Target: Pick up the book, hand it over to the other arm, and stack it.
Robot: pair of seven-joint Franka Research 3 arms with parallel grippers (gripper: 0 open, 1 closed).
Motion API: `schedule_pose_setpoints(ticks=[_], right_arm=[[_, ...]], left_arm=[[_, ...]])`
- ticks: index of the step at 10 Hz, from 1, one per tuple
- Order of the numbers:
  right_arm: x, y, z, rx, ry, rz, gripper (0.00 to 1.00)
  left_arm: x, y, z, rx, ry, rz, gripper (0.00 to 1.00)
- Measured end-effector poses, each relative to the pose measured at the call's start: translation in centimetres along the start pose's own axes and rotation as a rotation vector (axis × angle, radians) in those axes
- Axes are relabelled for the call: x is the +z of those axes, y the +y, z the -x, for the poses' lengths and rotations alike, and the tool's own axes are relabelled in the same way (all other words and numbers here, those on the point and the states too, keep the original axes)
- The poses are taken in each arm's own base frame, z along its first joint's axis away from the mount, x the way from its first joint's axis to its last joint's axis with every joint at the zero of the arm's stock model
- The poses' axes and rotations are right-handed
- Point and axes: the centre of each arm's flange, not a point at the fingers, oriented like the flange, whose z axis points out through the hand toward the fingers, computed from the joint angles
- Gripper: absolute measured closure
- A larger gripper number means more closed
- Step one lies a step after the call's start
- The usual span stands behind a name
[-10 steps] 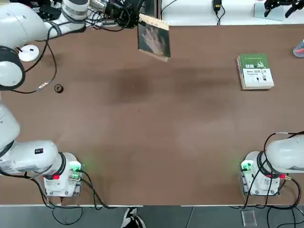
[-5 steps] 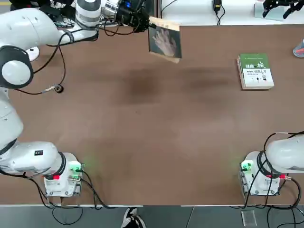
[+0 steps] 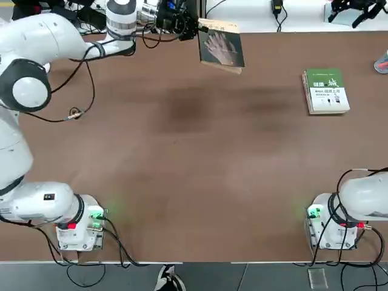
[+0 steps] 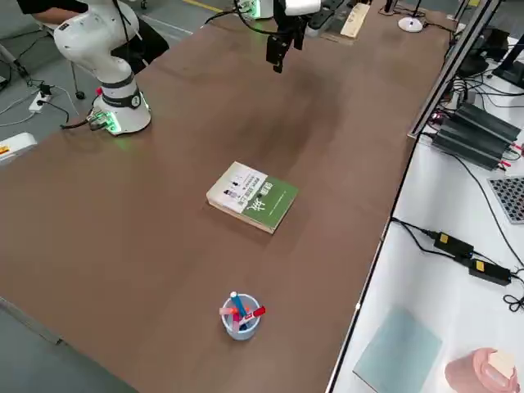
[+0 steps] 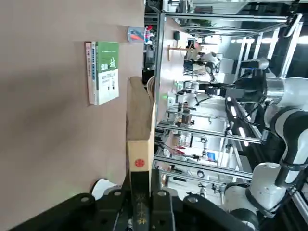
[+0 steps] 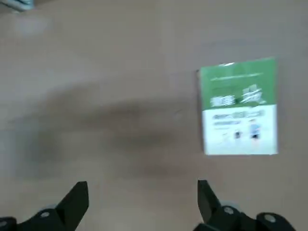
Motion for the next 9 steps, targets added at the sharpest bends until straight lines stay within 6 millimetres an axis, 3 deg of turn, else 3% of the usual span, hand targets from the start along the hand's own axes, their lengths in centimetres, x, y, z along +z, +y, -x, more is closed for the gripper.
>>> schedule_pose_setpoints(ticks=[4,9], right_arm=[[-0.3,0.4,-0.2,0.046,-0.064,-0.224,0.0],[-0.7,4.0,-2.5,0.08,-0.162,-0.508,0.0]], left_arm=[[2.3,-0.3,-0.4,-0.02,-0.011,0.069,0.99],[2.9,-1.2,-1.4,0.008,0.017,0.096,0.99]])
